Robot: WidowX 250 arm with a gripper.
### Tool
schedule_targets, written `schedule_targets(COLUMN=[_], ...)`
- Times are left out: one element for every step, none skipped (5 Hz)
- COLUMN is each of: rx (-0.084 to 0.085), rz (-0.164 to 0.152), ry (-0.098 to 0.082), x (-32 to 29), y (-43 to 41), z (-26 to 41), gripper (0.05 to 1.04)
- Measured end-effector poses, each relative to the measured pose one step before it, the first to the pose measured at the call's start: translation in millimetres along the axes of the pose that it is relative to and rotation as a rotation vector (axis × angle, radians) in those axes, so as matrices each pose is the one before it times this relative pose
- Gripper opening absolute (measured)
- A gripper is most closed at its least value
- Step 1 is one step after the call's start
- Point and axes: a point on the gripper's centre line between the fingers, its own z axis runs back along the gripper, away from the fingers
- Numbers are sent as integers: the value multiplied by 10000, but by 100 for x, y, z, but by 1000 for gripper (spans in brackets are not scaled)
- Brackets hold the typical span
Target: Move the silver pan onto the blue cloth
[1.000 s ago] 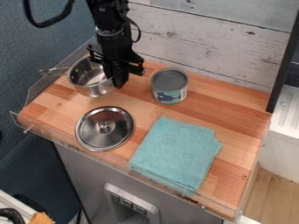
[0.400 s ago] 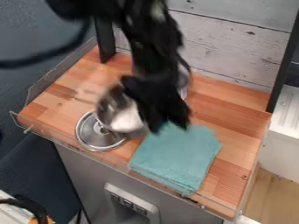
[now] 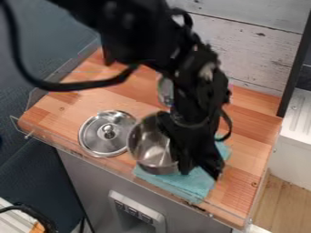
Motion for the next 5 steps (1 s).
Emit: schedule_targets(rx=[120,-169,-44,-60,-35], rz=[-759,-161,-592,-1,369], ry=[301,-120,-83,-28,-308], x=[105,203,157,-179,75], y=[-1299,-478,-1130,-147,444], z=[-1835,-247,93,711,2544], gripper=[83,83,114,297,586])
